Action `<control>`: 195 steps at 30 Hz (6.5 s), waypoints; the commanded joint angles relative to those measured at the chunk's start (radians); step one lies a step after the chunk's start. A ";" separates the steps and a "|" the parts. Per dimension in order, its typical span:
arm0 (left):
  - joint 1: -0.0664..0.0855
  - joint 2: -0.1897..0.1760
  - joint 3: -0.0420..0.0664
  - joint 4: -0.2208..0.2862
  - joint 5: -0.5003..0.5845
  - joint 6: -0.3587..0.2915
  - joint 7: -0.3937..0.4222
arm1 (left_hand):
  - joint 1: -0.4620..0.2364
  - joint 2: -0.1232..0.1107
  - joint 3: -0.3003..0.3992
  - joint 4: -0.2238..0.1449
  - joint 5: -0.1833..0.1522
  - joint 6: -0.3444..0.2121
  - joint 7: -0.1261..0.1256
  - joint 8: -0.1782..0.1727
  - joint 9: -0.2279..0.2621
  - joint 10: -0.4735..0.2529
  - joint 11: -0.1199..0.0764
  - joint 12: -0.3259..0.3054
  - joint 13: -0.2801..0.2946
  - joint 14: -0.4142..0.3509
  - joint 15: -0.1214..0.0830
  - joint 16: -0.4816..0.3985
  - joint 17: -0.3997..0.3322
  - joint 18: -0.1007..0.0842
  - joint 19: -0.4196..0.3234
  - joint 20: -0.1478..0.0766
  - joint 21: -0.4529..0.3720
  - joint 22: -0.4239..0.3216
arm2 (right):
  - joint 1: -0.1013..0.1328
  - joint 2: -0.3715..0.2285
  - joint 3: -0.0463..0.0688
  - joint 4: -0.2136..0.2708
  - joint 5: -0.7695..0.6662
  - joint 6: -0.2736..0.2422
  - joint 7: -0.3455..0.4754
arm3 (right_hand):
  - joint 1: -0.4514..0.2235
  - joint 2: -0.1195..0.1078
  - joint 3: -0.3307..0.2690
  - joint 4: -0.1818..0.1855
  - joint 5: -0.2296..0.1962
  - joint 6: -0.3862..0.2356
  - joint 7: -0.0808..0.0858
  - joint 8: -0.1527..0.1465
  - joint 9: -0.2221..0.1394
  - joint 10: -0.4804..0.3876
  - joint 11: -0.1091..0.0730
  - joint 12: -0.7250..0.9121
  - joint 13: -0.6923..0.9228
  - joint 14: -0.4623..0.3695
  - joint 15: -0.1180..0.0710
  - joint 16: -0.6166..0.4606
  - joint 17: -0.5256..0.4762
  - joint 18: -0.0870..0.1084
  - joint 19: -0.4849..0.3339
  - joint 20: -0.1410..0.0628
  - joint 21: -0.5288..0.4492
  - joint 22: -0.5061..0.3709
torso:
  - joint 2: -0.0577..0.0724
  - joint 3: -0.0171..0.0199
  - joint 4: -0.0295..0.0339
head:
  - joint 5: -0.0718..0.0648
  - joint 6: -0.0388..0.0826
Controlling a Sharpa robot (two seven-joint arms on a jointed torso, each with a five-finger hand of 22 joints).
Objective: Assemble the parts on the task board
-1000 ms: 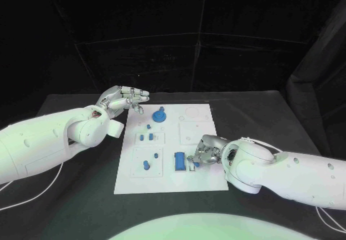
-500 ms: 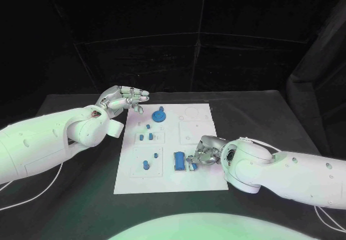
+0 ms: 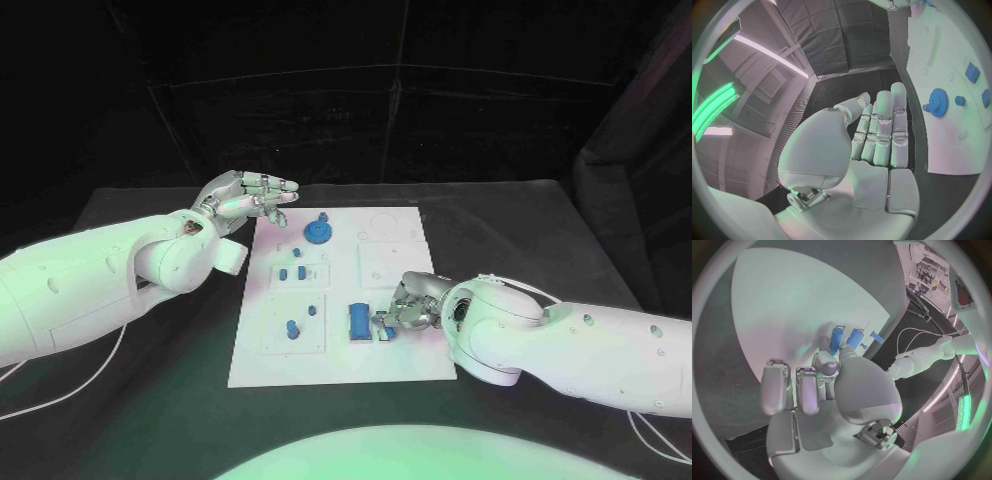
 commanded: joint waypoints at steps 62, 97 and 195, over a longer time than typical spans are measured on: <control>0.001 0.003 0.001 -0.002 0.003 0.006 0.005 | 0.002 0.010 -0.002 -0.003 0.006 -0.002 0.000 0.007 0.000 -0.008 0.002 0.005 -0.002 -0.005 0.001 0.000 -0.004 0.014 -0.006 0.002 -0.004 -0.002 | 0.001 -0.076 0.000 0.047 -0.013 0.028 0.083 | 0.030 -0.036 -0.135 -0.054 -0.234 -0.003 0.006 -0.021 0.021 -0.012 0.005 -0.084 -0.037 0.075 0.003 -0.011 0.111 -0.014 -0.004 0.003 -0.010 -0.012 | 0.000 -0.0005 0.0004 | -0.005 0.004; 0.001 0.005 0.001 -0.004 0.003 0.002 0.002 | 0.002 0.010 -0.002 -0.003 0.006 -0.002 0.000 0.007 0.000 -0.008 0.002 0.005 -0.002 -0.005 0.001 0.000 -0.004 0.014 -0.006 0.002 -0.004 -0.002 | 0.001 -0.045 0.000 0.004 -0.011 0.003 0.127 | 0.084 -0.033 -0.146 -0.082 -0.244 -0.009 0.010 -0.026 0.024 -0.024 0.008 -0.136 -0.071 0.074 0.005 -0.017 0.102 -0.012 -0.008 0.006 -0.015 -0.018 | -0.001 0.0006 -0.0011 | -0.006 0.005; -0.143 0.034 0.094 0.222 0.110 -0.634 0.180 | -1.340 0.084 -0.472 0.085 -0.047 -0.976 -0.191 -0.190 -0.070 -0.958 -0.120 -0.384 -0.068 -1.154 -0.029 -0.971 -0.446 -0.169 -1.136 -0.124 -0.620 -0.662 | 0.068 0.059 0.047 -0.252 1.352 -0.518 1.196 | -1.216 -0.039 0.128 -0.290 -0.397 -1.156 -0.041 -0.228 -0.401 -1.431 0.032 -0.955 -1.142 -1.465 0.093 -1.497 -1.307 -0.077 -1.449 -0.018 -1.424 -1.264 | -0.100 0.0309 0.0150 | 0.036 0.202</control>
